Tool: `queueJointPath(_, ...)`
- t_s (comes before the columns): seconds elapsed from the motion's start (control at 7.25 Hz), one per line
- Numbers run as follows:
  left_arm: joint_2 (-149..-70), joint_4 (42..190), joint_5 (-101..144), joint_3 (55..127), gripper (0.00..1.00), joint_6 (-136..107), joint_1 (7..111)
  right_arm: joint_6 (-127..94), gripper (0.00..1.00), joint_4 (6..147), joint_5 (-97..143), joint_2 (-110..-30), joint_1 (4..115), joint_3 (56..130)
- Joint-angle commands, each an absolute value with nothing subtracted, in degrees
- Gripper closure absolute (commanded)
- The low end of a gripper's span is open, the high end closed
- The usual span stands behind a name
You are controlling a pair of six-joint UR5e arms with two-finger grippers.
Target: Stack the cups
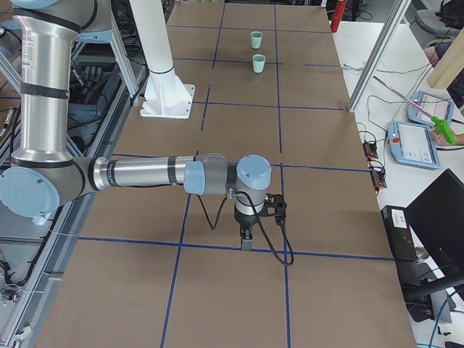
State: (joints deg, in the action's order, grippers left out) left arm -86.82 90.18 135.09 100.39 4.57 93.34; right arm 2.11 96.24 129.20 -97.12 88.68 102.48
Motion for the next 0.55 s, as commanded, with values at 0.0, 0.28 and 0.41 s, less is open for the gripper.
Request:
queueJointPath(0.0, -86.75, 89.91, 135.00, 101.59, 0.00, 5.01, 93.34, 2.11, 0.00, 96.24, 129.29, -97.12, 88.68, 102.48)
queueJointPath(0.28, -87.01, 88.95, 135.00, 101.17, 0.00, 5.01, 93.34, 2.11, 0.00, 96.24, 129.20, -97.12, 88.68, 102.48)
queueJointPath(0.41, -86.92, 88.86, 135.00, 101.16, 0.00, 5.01, 93.34, 2.11, 0.00, 96.24, 129.20, -97.12, 88.68, 102.48)
